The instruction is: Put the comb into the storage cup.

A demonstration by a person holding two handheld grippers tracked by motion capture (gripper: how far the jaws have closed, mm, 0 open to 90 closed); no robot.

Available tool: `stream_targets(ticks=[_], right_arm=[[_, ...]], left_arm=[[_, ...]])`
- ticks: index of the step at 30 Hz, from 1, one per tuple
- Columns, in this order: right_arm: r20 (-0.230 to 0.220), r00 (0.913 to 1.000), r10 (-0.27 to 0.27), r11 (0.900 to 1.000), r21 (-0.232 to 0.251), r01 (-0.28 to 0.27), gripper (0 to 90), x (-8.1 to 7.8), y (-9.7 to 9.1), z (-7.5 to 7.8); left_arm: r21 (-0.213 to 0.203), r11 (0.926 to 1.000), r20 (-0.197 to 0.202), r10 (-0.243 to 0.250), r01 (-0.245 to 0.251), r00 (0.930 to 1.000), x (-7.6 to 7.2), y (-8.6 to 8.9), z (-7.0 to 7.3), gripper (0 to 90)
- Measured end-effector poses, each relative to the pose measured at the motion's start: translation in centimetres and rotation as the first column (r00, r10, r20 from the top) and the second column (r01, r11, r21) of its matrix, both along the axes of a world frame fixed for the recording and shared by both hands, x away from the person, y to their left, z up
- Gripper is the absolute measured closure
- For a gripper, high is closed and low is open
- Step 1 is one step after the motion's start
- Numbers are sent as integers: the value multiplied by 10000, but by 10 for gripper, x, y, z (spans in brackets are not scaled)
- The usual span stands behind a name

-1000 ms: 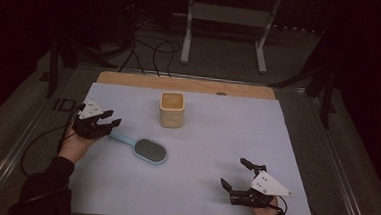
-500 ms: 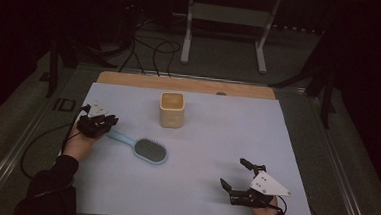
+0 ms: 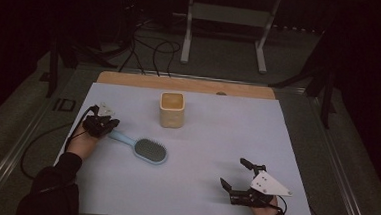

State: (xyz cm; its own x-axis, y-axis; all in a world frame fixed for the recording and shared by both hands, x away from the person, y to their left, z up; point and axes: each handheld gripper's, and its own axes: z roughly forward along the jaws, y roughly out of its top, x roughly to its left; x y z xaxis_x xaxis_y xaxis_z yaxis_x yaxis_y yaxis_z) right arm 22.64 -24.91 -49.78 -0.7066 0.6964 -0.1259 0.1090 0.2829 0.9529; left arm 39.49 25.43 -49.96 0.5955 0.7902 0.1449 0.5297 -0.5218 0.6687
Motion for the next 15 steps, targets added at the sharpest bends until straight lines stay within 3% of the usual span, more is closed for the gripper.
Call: stream_targets(ticks=[9,15], right_arm=[[25,10000,22,10000,10,-22,96,0,0,0],[-2,10000,7,10000,30,-7,96,0,0,0]], left_arm=[[304,9993,-296,-217,226,9993,2,0,-3,900],[269,9992,-595,-266,282,9979,3,3,-6,900]])
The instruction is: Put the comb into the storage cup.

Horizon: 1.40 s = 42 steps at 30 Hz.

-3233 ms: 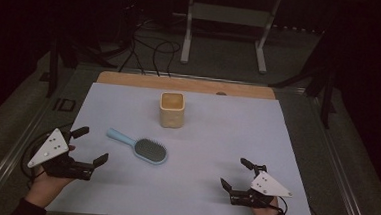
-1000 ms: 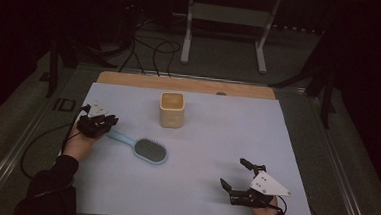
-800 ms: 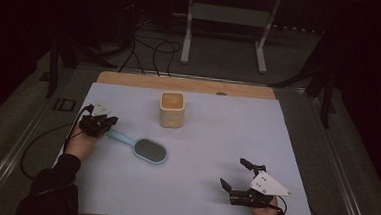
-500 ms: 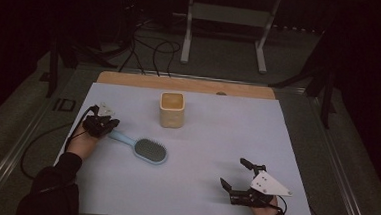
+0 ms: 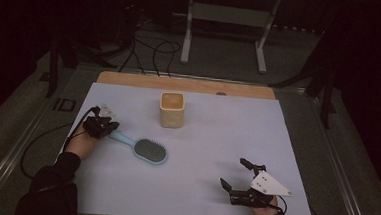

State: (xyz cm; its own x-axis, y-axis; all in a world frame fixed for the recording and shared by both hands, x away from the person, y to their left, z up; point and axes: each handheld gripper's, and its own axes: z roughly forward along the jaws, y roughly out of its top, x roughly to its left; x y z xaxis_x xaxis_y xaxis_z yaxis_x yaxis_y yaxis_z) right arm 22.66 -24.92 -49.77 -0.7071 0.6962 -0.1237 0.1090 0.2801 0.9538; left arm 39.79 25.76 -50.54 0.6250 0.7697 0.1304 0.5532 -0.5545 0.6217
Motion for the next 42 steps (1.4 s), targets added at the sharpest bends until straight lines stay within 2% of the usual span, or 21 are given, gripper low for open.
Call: stream_targets(ticks=[6,11,15,20,25,33,37,42], right_arm=[[-25,10000,7,10000,8,-7,95,0,0,0],[-19,10000,11,10000,11,-11,96,0,0,0],[-52,10000,-4,10000,17,4,96,0,0,0],[-42,10000,-25,10000,11,25,95,0,0,0],[-80,10000,-51,10000,41,51,96,0,0,0],[-88,10000,7,10000,29,-7,96,1,0,0],[-163,9999,9,10000,56,-8,96,1,1,0],[-153,9999,2,10000,68,-1,96,1,1,0]], left_arm=[[190,9996,-220,-202,206,9996,-3,1,2,900],[-96,9991,-468,-422,418,9980,-9,4,1,900],[6,9980,-541,-632,633,9965,-16,7,0,900],[348,9946,-711,-953,979,9929,-26,9,-1,900],[390,9924,-908,-1126,1165,9895,-37,13,0,900],[121,9888,-1106,-1467,1490,9830,-56,17,-1,900],[72,9886,-1135,-1484,1502,9824,-62,16,-1,900],[-118,9874,-1366,-1579,1578,9780,-73,13,-1,900]])
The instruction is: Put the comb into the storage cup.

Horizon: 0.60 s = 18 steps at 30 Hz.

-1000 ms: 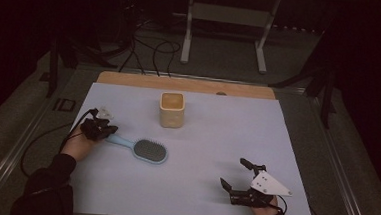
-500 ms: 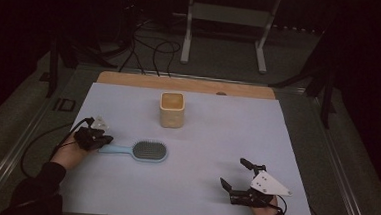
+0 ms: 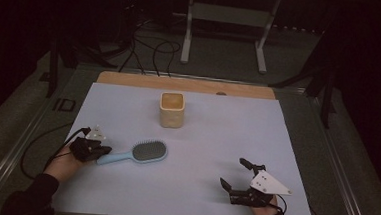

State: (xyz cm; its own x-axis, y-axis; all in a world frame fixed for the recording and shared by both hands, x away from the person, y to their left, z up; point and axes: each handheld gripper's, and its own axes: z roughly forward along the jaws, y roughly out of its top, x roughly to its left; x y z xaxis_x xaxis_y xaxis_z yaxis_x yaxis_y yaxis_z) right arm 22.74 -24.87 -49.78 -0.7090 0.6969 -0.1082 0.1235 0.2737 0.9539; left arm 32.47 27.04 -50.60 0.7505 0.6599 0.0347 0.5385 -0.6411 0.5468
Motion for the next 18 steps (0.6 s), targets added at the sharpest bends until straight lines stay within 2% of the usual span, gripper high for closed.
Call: stream_targets(ticks=[6,11,18], right_arm=[[-19,10000,-2,10000,-92,2,96,0,1,0],[-21,10000,-14,10000,-91,14,96,0,1,0],[-11,10000,14,9999,-126,-14,96,0,2,0]], left_arm=[[-8,9995,-151,-303,303,9994,-13,-6,1,900],[-26,9994,-232,-351,351,9991,-20,-9,2,900],[75,9970,-379,-763,767,9964,-36,-17,6,900]])
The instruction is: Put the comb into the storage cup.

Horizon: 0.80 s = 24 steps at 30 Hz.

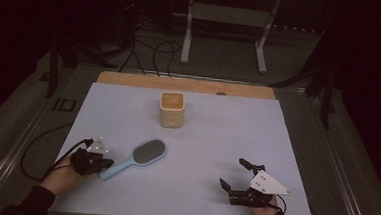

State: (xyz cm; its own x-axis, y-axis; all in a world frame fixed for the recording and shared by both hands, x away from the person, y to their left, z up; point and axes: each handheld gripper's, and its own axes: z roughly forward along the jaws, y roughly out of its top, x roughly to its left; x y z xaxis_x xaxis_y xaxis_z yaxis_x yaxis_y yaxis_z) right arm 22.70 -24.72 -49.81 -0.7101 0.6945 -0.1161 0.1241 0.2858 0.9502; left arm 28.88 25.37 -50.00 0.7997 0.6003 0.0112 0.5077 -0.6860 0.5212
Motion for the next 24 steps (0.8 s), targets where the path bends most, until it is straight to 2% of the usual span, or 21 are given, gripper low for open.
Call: stream_targets(ticks=[8,10,12,19,20,22,24], right_arm=[[18,10000,55,10000,-63,-55,96,0,1,0],[3,10000,33,10000,-31,-33,96,0,0,0],[-10,10000,51,9999,-98,-51,96,0,1,0],[1,10000,57,9999,-88,-57,96,0,1,0],[-32,10000,5,10000,-58,-5,96,0,1,0],[-49,10000,18,10000,-67,-19,96,0,1,0],[-34,10000,4,10000,-90,-4,96,0,1,0]], left_arm=[[147,9993,-163,-330,332,9993,-12,-12,6,900],[171,9989,-305,-434,439,9986,-14,-15,7,900],[309,9981,-316,-519,529,9982,-17,-18,7,900],[173,9969,-637,-759,772,9951,-21,-24,7,900],[119,9965,-790,-819,831,9935,-22,-25,7,900],[75,9966,-849,-815,824,9930,-23,-25,7,900],[249,9967,-761,-753,774,9943,-22,-25,7,899]])
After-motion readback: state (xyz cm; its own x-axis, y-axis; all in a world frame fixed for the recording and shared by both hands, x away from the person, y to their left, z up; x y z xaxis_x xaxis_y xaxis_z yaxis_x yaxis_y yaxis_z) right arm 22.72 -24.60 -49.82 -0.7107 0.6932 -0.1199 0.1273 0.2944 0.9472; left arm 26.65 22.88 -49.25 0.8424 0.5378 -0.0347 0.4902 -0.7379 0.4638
